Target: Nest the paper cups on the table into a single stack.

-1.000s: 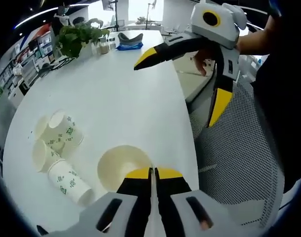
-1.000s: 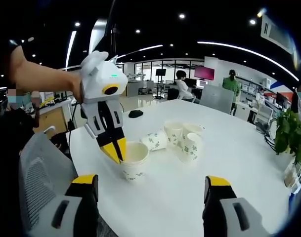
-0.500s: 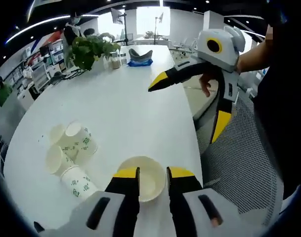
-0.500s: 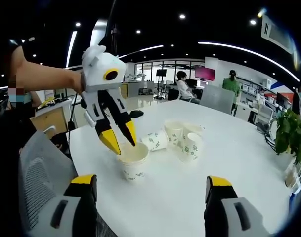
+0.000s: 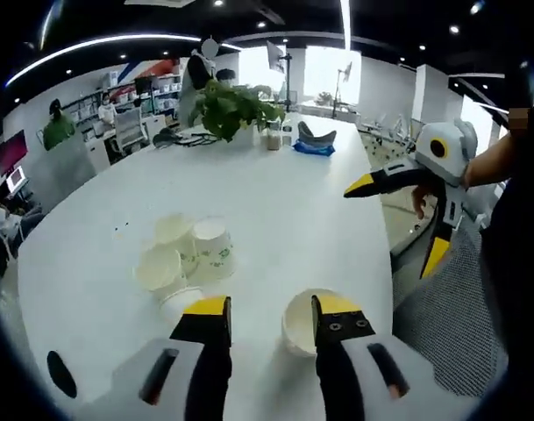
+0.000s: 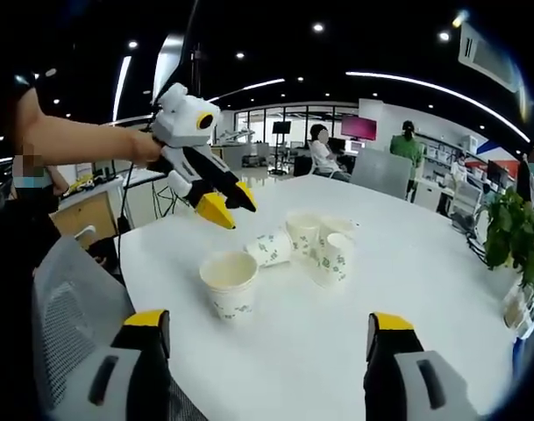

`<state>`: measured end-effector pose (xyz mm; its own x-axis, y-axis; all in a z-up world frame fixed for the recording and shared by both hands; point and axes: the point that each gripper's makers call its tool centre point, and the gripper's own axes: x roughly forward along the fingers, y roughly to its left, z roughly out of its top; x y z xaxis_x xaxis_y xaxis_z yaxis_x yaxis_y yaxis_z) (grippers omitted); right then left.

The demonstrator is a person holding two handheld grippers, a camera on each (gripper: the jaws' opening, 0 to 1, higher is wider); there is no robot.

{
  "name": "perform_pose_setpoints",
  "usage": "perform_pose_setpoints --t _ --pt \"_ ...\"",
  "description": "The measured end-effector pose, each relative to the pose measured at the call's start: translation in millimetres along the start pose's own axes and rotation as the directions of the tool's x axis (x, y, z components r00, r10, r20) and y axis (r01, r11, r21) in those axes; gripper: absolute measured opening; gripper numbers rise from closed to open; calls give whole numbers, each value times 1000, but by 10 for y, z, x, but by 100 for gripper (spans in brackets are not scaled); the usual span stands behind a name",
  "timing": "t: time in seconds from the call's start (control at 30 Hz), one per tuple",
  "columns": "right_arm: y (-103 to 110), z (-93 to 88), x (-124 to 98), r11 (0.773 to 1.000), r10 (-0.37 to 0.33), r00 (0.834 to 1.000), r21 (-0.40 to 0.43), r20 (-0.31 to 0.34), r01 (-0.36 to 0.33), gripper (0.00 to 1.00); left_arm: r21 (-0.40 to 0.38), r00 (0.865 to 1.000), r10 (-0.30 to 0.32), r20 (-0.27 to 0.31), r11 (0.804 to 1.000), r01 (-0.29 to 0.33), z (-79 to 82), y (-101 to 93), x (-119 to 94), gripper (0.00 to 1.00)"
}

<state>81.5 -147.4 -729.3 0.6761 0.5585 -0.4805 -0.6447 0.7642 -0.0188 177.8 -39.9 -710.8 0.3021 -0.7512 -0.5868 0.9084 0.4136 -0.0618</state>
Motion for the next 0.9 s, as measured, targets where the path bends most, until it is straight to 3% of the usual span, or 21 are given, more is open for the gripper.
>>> perform_pose_setpoints --t 0.27,0.47,0.6,0.9 --pt "-65 -34 8 999 -19 1000 27 -10 19 95 -98 988 154 2 983 -153 -206 502 141 42" --pt "-103 -56 37 999 -28 1000 46 -15 28 95 -192 976 216 -11 958 -214 -307 632 215 47" --pt "-115 -74 54 998 -29 999 54 -22 30 95 -242 970 239 -44 939 -242 -477 774 297 50" --pt "-133 -124 88 997 -29 999 74 -35 32 94 -310 953 277 -120 902 -301 -722 842 511 53"
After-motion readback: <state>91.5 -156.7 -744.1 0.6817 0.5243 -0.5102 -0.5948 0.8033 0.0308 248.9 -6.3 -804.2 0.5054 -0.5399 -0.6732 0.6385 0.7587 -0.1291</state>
